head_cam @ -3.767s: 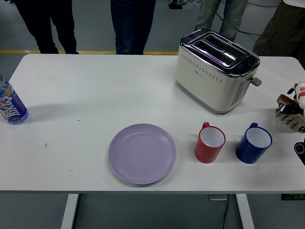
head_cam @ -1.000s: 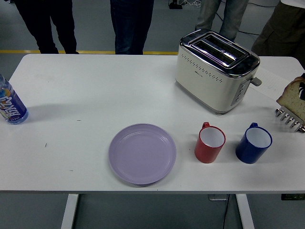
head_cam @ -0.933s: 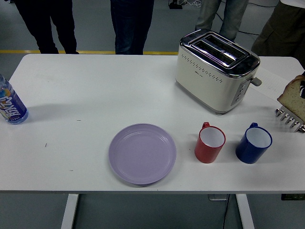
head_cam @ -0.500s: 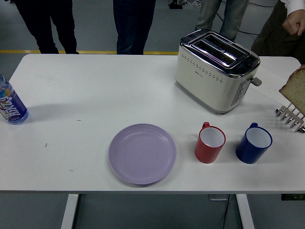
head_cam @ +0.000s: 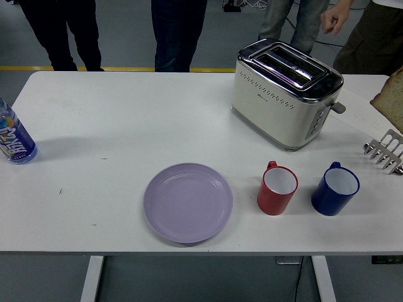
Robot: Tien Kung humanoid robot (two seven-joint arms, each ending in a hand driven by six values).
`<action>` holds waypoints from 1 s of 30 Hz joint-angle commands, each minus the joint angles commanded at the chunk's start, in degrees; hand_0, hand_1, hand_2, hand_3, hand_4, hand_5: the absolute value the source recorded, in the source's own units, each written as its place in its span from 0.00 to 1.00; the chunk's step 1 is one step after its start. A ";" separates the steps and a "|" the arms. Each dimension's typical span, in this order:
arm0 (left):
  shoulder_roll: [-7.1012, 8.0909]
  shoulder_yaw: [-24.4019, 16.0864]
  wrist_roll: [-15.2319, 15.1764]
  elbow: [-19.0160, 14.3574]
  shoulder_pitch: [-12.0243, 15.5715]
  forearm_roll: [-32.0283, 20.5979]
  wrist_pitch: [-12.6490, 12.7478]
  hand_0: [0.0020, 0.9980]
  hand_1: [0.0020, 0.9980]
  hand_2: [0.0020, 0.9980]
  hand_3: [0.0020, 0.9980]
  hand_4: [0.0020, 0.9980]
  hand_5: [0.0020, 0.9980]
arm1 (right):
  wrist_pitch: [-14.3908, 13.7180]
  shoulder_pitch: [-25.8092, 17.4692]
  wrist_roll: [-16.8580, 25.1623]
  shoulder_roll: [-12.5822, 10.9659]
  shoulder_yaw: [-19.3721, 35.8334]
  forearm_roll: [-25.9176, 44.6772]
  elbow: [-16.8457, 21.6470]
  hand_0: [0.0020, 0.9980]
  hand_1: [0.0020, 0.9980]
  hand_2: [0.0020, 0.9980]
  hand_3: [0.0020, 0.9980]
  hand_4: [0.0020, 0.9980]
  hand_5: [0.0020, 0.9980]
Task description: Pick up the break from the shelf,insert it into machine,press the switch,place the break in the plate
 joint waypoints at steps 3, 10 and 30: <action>0.07 0.15 -0.01 0.00 -0.07 -0.09 -0.02 0.42 0.54 0.69 0.81 0.68 1.00 | 0.19 1.11 0.00 -0.49 -0.35 0.30 0.28 0.18 0.27 0.46 0.50 0.45 0.00; 0.11 0.07 0.04 0.00 -0.23 0.04 0.06 0.42 0.54 0.69 0.81 0.68 1.00 | 1.03 4.31 0.00 -1.45 -2.03 1.38 0.70 0.17 0.27 0.46 0.50 0.45 0.00; 0.33 0.45 0.15 0.00 -0.47 -0.01 0.09 0.42 0.54 0.69 0.81 0.68 1.00 | 2.56 11.89 0.00 -1.18 -4.99 5.88 2.35 0.16 0.26 0.45 0.50 0.45 0.00</action>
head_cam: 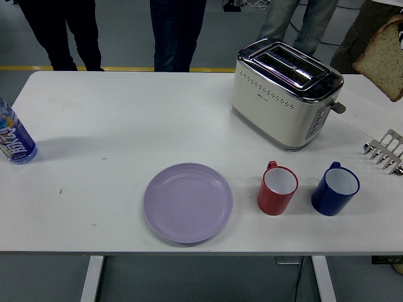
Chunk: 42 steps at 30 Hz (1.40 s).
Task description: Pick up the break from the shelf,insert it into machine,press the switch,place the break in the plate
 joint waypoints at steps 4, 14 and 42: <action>0.04 0.08 0.00 0.00 -0.07 -0.06 0.05 0.42 0.54 0.69 0.81 0.68 1.00 | 0.15 1.33 0.00 0.15 -0.81 0.19 -0.02 0.16 0.26 0.45 0.50 0.46 0.00; 0.08 0.28 0.06 0.00 -0.15 -0.13 0.05 0.42 0.54 0.69 0.81 0.68 1.00 | 0.38 4.65 0.00 1.70 -3.49 0.58 -0.50 0.15 0.26 0.45 0.50 0.46 0.00; 0.39 0.82 0.19 0.00 -0.54 0.40 0.21 0.42 0.53 0.69 0.80 0.68 1.00 | -1.19 11.56 0.00 8.95 -9.11 0.85 -6.92 0.13 0.25 0.45 0.49 0.46 0.00</action>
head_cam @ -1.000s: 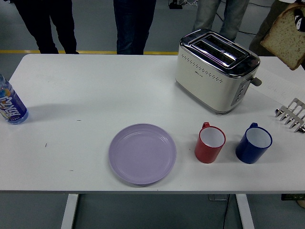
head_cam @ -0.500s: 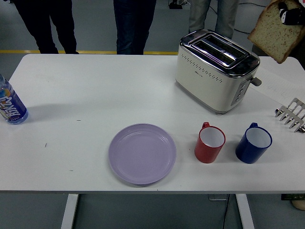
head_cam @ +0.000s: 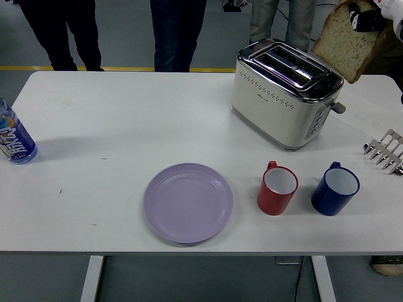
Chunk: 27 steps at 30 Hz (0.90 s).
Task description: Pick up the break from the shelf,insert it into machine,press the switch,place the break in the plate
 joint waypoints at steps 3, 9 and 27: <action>0.02 -0.06 0.04 0.00 -0.05 0.22 0.06 0.41 0.53 0.69 0.80 0.68 1.00 | -0.24 0.82 0.00 0.96 -0.80 -0.05 -1.14 0.13 0.25 0.45 0.49 0.46 0.00; 0.13 -0.02 0.00 0.00 -0.27 0.60 0.17 0.41 0.52 0.69 0.80 0.68 1.00 | -0.49 1.59 0.00 1.93 -1.77 -0.10 -2.71 0.13 0.25 0.45 0.49 0.46 0.00; 0.27 0.14 0.25 0.00 -0.31 1.02 0.29 0.40 0.52 0.68 0.80 0.68 1.00 | -1.60 4.44 1.03 6.83 -3.91 -0.42 -7.93 0.13 0.25 0.45 0.49 0.46 0.00</action>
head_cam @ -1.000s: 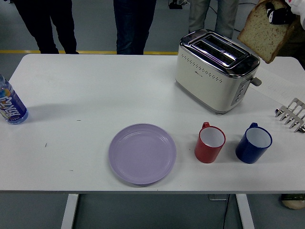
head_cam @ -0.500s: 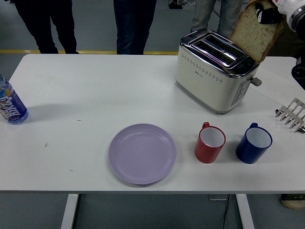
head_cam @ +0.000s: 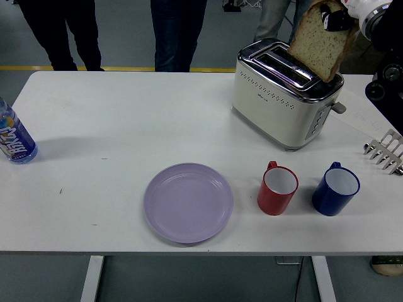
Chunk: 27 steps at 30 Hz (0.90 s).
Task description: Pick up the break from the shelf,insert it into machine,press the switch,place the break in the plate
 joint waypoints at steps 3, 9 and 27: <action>0.02 -0.12 -0.02 0.00 -0.07 0.19 0.08 0.40 0.52 0.68 0.80 0.68 1.00 | -0.19 0.44 0.18 0.75 -0.30 -0.08 -0.82 0.13 0.25 0.45 0.49 0.46 0.00; 0.06 -0.14 -0.02 0.00 -0.18 0.32 0.14 0.40 0.52 0.68 0.80 0.68 1.00 | -0.61 1.07 0.54 1.66 -1.20 -0.05 -1.90 0.13 0.25 0.45 0.49 0.47 0.00; 0.09 -0.35 0.20 0.00 0.07 0.91 0.20 0.40 0.52 0.68 0.80 0.68 1.00 | -3.18 2.87 3.58 5.03 -3.78 -0.79 -7.59 0.12 0.25 0.45 0.49 0.47 0.00</action>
